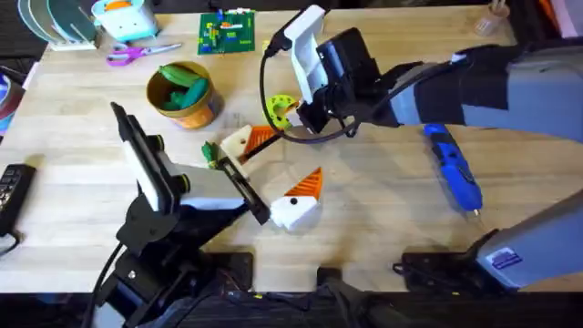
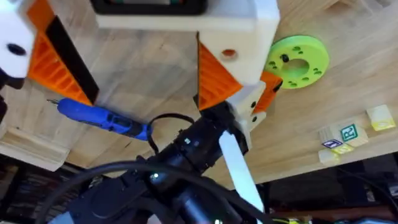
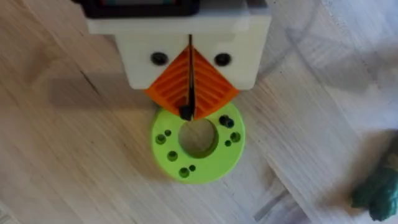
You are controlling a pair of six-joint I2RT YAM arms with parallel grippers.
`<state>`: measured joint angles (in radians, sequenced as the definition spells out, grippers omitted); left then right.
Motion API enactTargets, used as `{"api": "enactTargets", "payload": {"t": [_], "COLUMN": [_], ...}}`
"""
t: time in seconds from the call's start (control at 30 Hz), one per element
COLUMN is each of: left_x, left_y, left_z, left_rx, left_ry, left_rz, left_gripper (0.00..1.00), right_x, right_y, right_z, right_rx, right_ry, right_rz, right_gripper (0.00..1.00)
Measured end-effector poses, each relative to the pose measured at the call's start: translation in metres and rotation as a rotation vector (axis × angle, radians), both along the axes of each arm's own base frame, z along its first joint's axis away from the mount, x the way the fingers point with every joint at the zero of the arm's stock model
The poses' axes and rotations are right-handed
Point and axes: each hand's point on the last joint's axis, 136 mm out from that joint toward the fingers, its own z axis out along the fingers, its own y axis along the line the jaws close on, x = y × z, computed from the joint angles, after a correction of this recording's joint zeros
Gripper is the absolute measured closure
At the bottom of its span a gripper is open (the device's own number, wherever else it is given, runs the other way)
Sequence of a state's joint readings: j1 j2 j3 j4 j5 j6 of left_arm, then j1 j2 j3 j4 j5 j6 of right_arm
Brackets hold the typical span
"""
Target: Pick up the gripper from the table and insert it into the empty holder that is missing its gripper. Then pick up a screw, insert it into the mounting hole, and use the screwdriver to tighten it. Finally, clean up the table by picking up the vegetable and placing it into the bucket.
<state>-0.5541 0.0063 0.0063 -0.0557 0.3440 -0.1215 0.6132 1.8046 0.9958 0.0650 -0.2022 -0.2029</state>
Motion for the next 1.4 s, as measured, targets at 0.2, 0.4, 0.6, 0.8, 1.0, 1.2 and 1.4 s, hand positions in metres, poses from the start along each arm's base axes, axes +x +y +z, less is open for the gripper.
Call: {"api": "enactTargets", "payload": {"t": [0.2, 0.4, 0.6, 0.8, 1.0, 1.2, 1.4], "left_x": [0.000, 0.000, 0.000, 0.000, 0.000, 0.000, 0.000], "left_y": [0.000, 0.000, 0.000, 0.000, 0.000, 0.000, 0.000], "left_z": [0.000, 0.000, 0.000, 0.000, 0.000, 0.000, 0.000], "left_rx": [0.000, 0.000, 0.000, 0.000, 0.000, 0.000, 0.000], "left_ry": [0.000, 0.000, 0.000, 0.000, 0.000, 0.000, 0.000], "left_rz": [0.001, 0.000, 0.000, 0.000, 0.001, 0.000, 0.000], "left_gripper": [0.009, 0.009, 0.009, 0.009, 0.009, 0.009, 0.009], "right_x": [0.013, 0.007, 0.008, 0.014, 0.003, 0.003, -0.010], "right_y": [-0.015, -0.025, -0.023, -0.019, -0.015, 0.009, 0.031], "right_z": [0.000, -0.006, 0.016, 0.039, 0.041, 0.031, 0.008], "right_rx": [-0.013, -0.034, -0.048, -0.022, -0.017, -0.041, -0.081], "right_ry": [-0.011, 0.072, 0.163, 0.188, 0.232, 0.248, 0.281], "right_rz": [-0.054, -0.072, -0.092, -0.081, -0.040, 0.021, 0.090], "right_gripper": [0.995, 0.995, 0.908, 0.185, 0.177, 0.257, 0.367]}}
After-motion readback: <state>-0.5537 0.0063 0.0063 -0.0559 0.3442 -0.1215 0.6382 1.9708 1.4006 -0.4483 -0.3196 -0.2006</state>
